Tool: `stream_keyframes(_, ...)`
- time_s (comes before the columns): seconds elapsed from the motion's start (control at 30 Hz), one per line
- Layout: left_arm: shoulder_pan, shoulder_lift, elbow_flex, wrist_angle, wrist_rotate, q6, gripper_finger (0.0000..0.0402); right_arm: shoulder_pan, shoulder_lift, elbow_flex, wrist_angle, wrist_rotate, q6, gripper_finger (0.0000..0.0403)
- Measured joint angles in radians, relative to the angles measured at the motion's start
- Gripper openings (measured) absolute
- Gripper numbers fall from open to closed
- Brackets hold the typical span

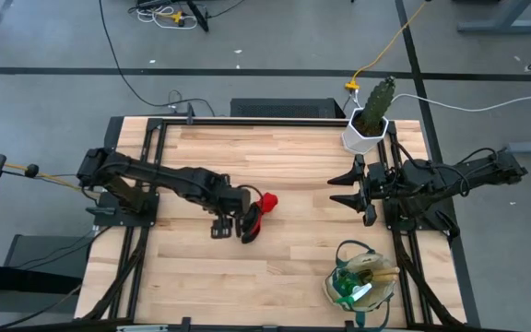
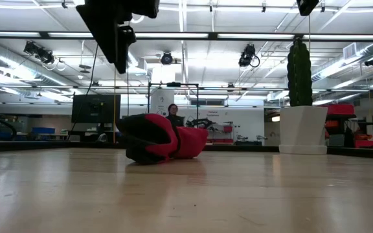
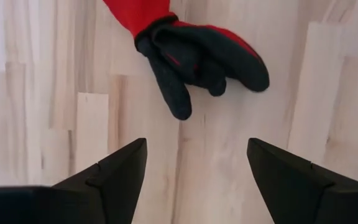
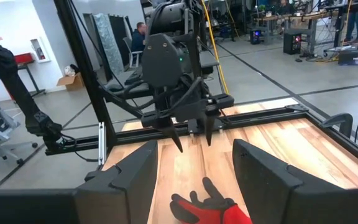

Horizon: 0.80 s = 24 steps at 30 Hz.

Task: Pick & Place Garden tools in Gardening bag
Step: Put the red gloves into the gardening tool bag

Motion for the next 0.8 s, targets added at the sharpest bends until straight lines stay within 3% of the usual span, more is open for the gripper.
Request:
stream_keyframes(0.23, 0.026, 0.026, 0.000, 0.076, 0.033, -0.080, 0.0282, 0.000, 0.000, 0.000, 0.000, 0.000, 0.000, 0.0210)
stream_keyframes(0.8, 0.083, 0.224, 0.000, 0.127, 0.080, -0.153, 0.0282, 0.000, 0.005, -0.001, -0.006, 0.000, -0.019, 0.0210)
